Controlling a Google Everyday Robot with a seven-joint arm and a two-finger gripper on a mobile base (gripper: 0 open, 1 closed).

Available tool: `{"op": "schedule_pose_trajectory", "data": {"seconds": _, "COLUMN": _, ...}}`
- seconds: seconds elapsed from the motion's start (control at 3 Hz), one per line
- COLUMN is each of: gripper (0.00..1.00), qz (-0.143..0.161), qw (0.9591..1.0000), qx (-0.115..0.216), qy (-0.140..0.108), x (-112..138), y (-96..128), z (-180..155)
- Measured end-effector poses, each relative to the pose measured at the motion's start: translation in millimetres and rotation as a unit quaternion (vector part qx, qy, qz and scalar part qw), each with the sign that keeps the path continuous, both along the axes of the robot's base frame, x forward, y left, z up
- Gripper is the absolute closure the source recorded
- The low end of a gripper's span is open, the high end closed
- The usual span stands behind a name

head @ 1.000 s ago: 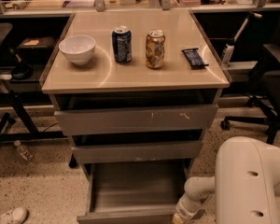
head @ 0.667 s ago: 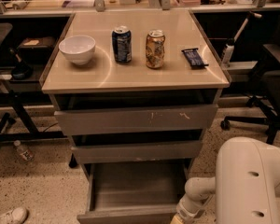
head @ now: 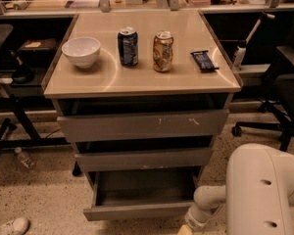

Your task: Close bottom drawer

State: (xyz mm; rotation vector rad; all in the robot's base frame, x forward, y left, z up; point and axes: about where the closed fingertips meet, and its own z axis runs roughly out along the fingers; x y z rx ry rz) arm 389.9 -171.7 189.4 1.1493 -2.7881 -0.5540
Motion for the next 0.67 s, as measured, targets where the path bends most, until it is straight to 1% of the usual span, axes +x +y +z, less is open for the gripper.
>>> {"op": "schedule_pose_trajectory", "data": {"seconds": 0.33, "gripper": 0.19, "qz": 0.000, "qw": 1.0000, "qx": 0.000, "qy": 0.000, "x": 0.0, "y": 0.0, "z": 0.0}}
{"op": "schedule_pose_trajectory", "data": {"seconds": 0.67, "gripper": 0.43, "qz": 0.000, "qw": 1.0000, "qx": 0.000, "qy": 0.000, "x": 0.0, "y": 0.0, "z": 0.0}}
